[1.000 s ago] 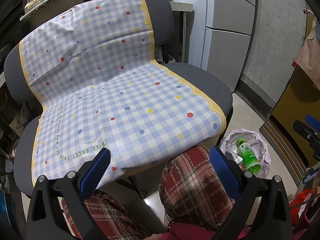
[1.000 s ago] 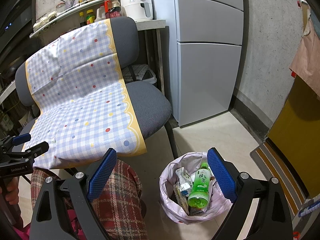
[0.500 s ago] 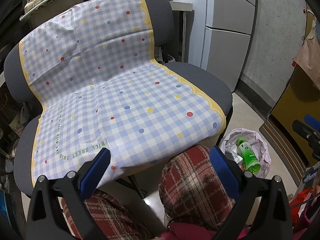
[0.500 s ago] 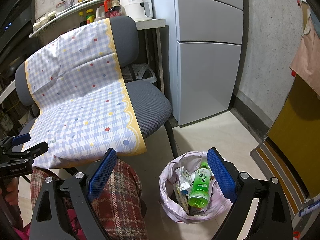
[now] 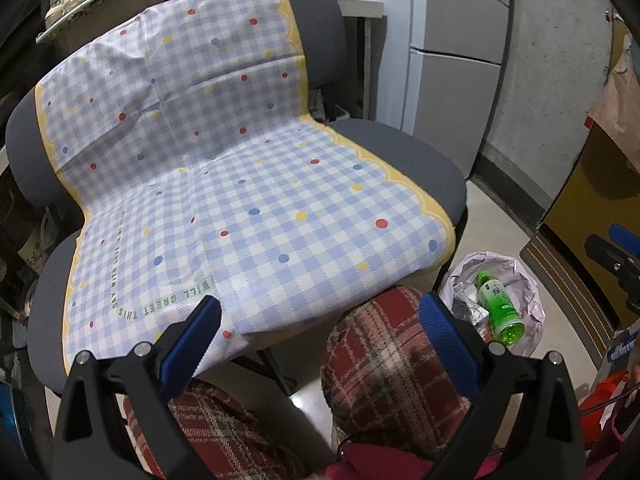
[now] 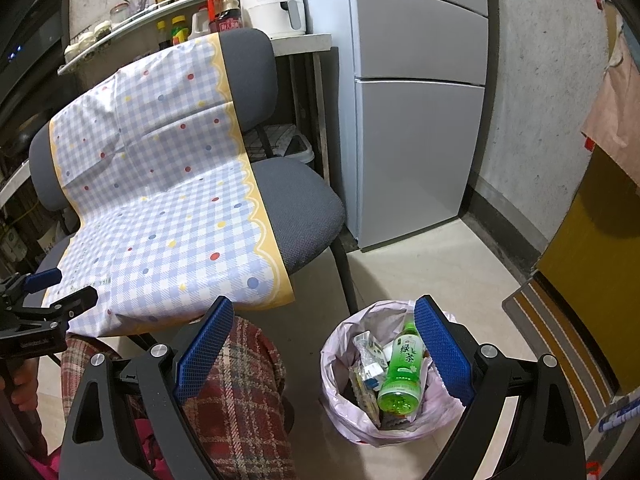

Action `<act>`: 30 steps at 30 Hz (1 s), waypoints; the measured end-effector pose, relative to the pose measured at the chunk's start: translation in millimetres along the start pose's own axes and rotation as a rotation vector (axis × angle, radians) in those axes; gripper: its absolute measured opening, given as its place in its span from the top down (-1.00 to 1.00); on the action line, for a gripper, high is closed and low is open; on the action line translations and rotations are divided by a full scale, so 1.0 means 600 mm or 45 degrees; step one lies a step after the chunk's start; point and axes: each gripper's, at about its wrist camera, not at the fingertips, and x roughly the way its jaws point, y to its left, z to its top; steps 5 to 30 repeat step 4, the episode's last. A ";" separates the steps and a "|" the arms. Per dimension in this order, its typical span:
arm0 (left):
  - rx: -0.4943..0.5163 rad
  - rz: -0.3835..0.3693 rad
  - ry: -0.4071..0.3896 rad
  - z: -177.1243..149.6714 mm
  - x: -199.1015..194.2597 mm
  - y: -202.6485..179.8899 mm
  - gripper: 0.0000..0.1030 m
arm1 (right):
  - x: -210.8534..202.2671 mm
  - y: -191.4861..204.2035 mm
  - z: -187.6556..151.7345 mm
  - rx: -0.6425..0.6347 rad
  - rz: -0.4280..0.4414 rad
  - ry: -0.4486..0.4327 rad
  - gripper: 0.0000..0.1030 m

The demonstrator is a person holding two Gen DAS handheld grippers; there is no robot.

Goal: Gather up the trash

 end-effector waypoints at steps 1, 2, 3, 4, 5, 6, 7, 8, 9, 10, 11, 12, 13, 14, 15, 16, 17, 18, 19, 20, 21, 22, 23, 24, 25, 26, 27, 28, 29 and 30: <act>-0.003 0.005 0.003 0.000 0.003 0.004 -0.87 | 0.001 0.000 -0.002 0.000 0.007 0.000 -0.77; -0.010 0.014 0.007 0.001 0.006 0.011 -0.87 | 0.003 0.003 -0.003 0.001 0.012 0.000 -0.77; -0.020 0.024 0.008 0.001 0.008 0.018 -0.87 | 0.006 0.006 -0.004 0.002 0.022 0.000 -0.77; -0.036 0.038 0.010 0.001 0.011 0.028 -0.87 | 0.011 0.013 -0.004 0.002 0.029 0.001 -0.77; -0.036 0.038 0.010 0.001 0.011 0.028 -0.87 | 0.011 0.013 -0.004 0.002 0.029 0.001 -0.77; -0.036 0.038 0.010 0.001 0.011 0.028 -0.87 | 0.011 0.013 -0.004 0.002 0.029 0.001 -0.77; -0.036 0.038 0.010 0.001 0.011 0.028 -0.87 | 0.011 0.013 -0.004 0.002 0.029 0.001 -0.77; -0.036 0.038 0.010 0.001 0.011 0.028 -0.87 | 0.011 0.013 -0.004 0.002 0.029 0.001 -0.77; -0.036 0.038 0.010 0.001 0.011 0.028 -0.87 | 0.011 0.013 -0.004 0.002 0.029 0.001 -0.77; -0.036 0.038 0.010 0.001 0.011 0.028 -0.87 | 0.011 0.013 -0.004 0.002 0.029 0.001 -0.77; -0.036 0.038 0.010 0.001 0.011 0.028 -0.87 | 0.011 0.013 -0.004 0.002 0.029 0.001 -0.77; -0.036 0.038 0.010 0.001 0.011 0.028 -0.87 | 0.011 0.013 -0.004 0.002 0.029 0.001 -0.77; -0.036 0.038 0.010 0.001 0.011 0.028 -0.87 | 0.011 0.013 -0.004 0.002 0.029 0.001 -0.77; -0.036 0.038 0.010 0.001 0.011 0.028 -0.87 | 0.011 0.013 -0.004 0.002 0.029 0.001 -0.77; -0.036 0.038 0.010 0.001 0.011 0.028 -0.87 | 0.011 0.013 -0.004 0.002 0.029 0.001 -0.77; -0.036 0.038 0.010 0.001 0.011 0.028 -0.87 | 0.011 0.013 -0.004 0.002 0.029 0.001 -0.77; -0.036 0.038 0.010 0.001 0.011 0.028 -0.87 | 0.011 0.013 -0.004 0.002 0.029 0.001 -0.77; -0.036 0.038 0.010 0.001 0.011 0.028 -0.87 | 0.011 0.013 -0.004 0.002 0.029 0.001 -0.77; -0.036 0.038 0.010 0.001 0.011 0.028 -0.87 | 0.011 0.013 -0.004 0.002 0.029 0.001 -0.77; -0.036 0.038 0.010 0.001 0.011 0.028 -0.87 | 0.011 0.013 -0.004 0.002 0.029 0.001 -0.77; -0.036 0.038 0.010 0.001 0.011 0.028 -0.87 | 0.011 0.013 -0.004 0.002 0.029 0.001 -0.77; -0.036 0.038 0.010 0.001 0.011 0.028 -0.87 | 0.011 0.013 -0.004 0.002 0.029 0.001 -0.77; -0.036 0.038 0.010 0.001 0.011 0.028 -0.87 | 0.011 0.013 -0.004 0.002 0.029 0.001 -0.77; -0.036 0.038 0.010 0.001 0.011 0.028 -0.87 | 0.011 0.013 -0.004 0.002 0.029 0.001 -0.77; -0.036 0.038 0.010 0.001 0.011 0.028 -0.87 | 0.011 0.013 -0.004 0.002 0.029 0.001 -0.77; -0.036 0.038 0.010 0.001 0.011 0.028 -0.87 | 0.011 0.013 -0.004 0.002 0.029 0.001 -0.77; -0.036 0.038 0.010 0.001 0.011 0.028 -0.87 | 0.011 0.013 -0.004 0.002 0.029 0.001 -0.77; -0.036 0.038 0.010 0.001 0.011 0.028 -0.87 | 0.011 0.013 -0.004 0.002 0.029 0.001 -0.77; -0.036 0.038 0.010 0.001 0.011 0.028 -0.87 | 0.011 0.013 -0.004 0.002 0.029 0.001 -0.77; -0.036 0.038 0.010 0.001 0.011 0.028 -0.87 | 0.011 0.013 -0.004 0.002 0.029 0.001 -0.77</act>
